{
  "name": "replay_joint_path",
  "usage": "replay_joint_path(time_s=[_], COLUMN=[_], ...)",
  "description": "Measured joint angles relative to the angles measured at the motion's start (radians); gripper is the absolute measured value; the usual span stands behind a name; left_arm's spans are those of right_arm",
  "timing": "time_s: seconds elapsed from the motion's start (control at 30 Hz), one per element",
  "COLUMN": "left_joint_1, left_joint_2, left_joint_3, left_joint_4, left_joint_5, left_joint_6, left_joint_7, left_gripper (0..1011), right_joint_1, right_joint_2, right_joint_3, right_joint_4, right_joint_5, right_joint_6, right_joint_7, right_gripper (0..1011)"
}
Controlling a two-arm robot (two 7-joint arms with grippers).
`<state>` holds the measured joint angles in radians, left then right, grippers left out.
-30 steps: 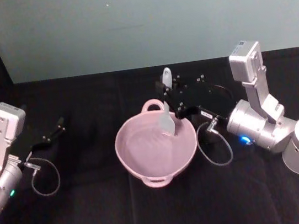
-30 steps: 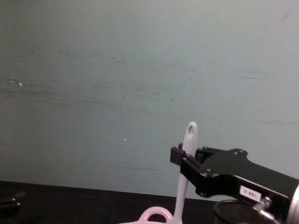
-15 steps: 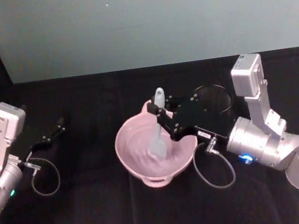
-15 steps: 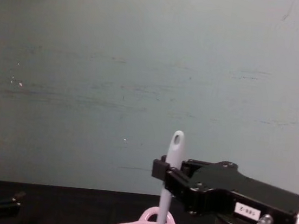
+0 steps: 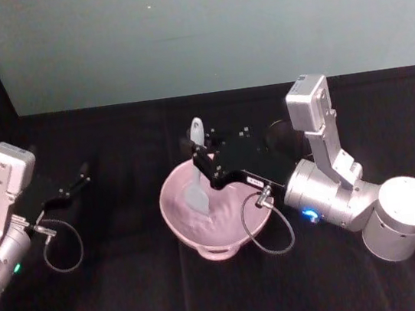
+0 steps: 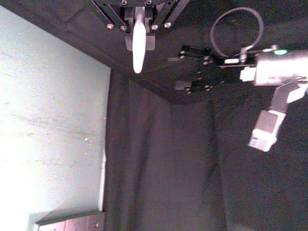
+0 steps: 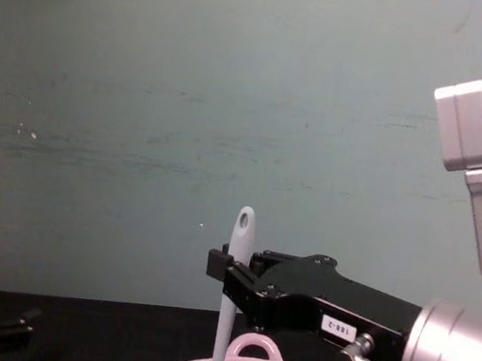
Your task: Use the one hand to pick up the spoon and stir the clear water in the bowl.
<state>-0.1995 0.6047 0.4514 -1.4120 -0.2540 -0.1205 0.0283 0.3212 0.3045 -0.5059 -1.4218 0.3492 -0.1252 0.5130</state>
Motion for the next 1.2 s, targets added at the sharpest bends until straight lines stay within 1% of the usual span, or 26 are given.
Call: replay_joint_path(time_s=[0.1,0.27,0.33,0.53,0.67,0.73,0.83,1.03,1.2], left_joint_1=[0.000,0.000,0.000,0.000,0.000,0.000,0.000,0.000,0.000], left_joint_2=[0.000,0.000,0.000,0.000,0.000,0.000,0.000,0.000,0.000], left_joint_3=[0.000,0.000,0.000,0.000,0.000,0.000,0.000,0.000,0.000], left_joint_4=[0.000,0.000,0.000,0.000,0.000,0.000,0.000,0.000,0.000], left_joint_5=[0.000,0.000,0.000,0.000,0.000,0.000,0.000,0.000,0.000], left_joint_6=[0.000,0.000,0.000,0.000,0.000,0.000,0.000,0.000,0.000], left_joint_7=[0.000,0.000,0.000,0.000,0.000,0.000,0.000,0.000,0.000], left_gripper=[1011,1011,1011,1011,1011,1011,1011,1011,1011], right_joint_1=[0.019,0.031,0.036,0.035,0.018,0.009,-0.011,-0.048,-0.070], right_joint_2=[-0.020,-0.030,-0.033,-0.027,-0.010,-0.002,0.009,0.017,0.016], right_joint_3=[0.007,0.018,0.027,0.045,0.059,0.063,0.072,0.091,0.104], right_joint_4=[0.032,0.055,0.066,0.068,0.040,0.026,-0.007,-0.069,-0.107], right_joint_5=[-0.015,-0.031,-0.045,-0.064,-0.086,-0.088,-0.079,-0.030,-0.012], right_joint_6=[-0.024,-0.040,-0.047,-0.044,-0.031,-0.023,-0.002,0.040,0.055], right_joint_7=[-0.018,-0.034,-0.046,-0.061,-0.076,-0.076,-0.071,-0.059,-0.076], right_gripper=[114,114,114,114,114,114,114,114,114])
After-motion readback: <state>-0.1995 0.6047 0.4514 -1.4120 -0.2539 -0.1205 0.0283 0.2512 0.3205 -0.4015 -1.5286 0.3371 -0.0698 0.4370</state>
